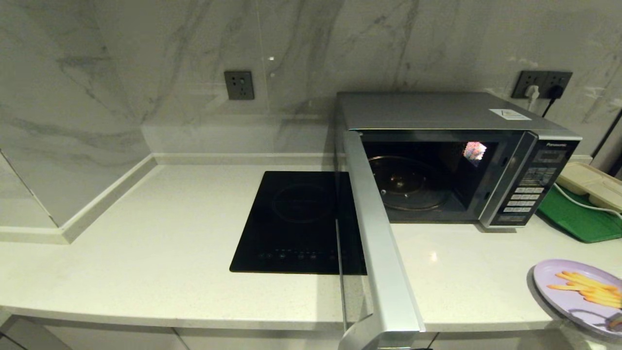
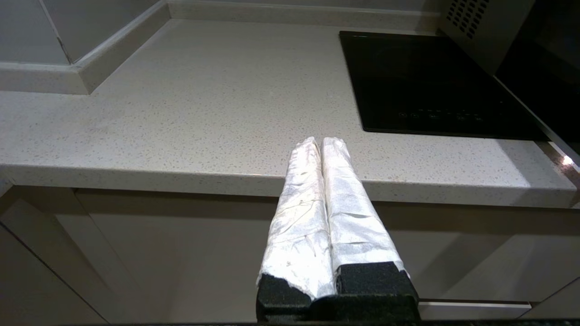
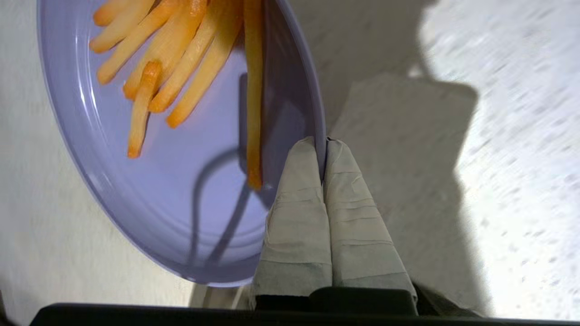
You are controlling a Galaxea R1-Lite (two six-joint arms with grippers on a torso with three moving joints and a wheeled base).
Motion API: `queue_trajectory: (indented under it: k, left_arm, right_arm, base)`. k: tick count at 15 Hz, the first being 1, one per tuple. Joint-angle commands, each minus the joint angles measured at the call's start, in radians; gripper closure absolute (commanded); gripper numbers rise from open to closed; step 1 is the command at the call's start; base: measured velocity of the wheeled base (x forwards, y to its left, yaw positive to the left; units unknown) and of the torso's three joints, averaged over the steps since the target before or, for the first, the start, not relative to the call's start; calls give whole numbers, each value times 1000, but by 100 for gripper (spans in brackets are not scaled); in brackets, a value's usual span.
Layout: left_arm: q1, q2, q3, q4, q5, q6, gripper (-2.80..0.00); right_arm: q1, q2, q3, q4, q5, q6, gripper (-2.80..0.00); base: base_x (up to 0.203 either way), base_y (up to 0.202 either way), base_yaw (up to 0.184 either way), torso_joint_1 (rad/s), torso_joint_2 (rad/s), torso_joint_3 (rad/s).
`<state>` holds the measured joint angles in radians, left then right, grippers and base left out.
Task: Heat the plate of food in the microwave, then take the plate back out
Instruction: Put the plate in the microwave oven
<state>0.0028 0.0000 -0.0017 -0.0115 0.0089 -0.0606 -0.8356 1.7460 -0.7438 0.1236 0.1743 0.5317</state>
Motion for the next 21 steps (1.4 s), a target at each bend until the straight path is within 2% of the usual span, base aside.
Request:
queue_trajectory:
  k: [1, 5, 10, 13, 14, 17, 21]
  left_arm:
    - [0, 0, 0, -1, 0, -1, 0]
    - [0, 0, 0, -1, 0, -1, 0]
    - [0, 0, 0, -1, 0, -1, 0]
    - [0, 0, 0, -1, 0, -1, 0]
    - [0, 0, 0, -1, 0, -1, 0]
    - [0, 0, 0, -1, 0, -1, 0]
    - [0, 0, 0, -1, 0, -1, 0]
  right_arm:
    - [66, -59, 4, 31, 11, -4, 0]
    - [212, -122, 0, 71, 21, 26, 0]
    - [507, -199, -34, 87, 30, 175, 0]
    - [655, -218, -139, 170, 16, 256, 0]
    - [695, -210, -181, 192, -11, 271, 0]
    - [777, -114, -277, 215, -133, 299, 0]
    - [847, 4, -413, 217, -158, 390, 0]
  base:
    - [0, 0, 0, 0, 0, 0]
    - [0, 0, 0, 0, 0, 0]
    - [0, 0, 0, 0, 0, 0]
    - [0, 0, 0, 0, 0, 0]
    - [0, 0, 0, 0, 0, 0]
    - [0, 0, 0, 0, 0, 0]
    - [0, 0, 0, 0, 0, 0]
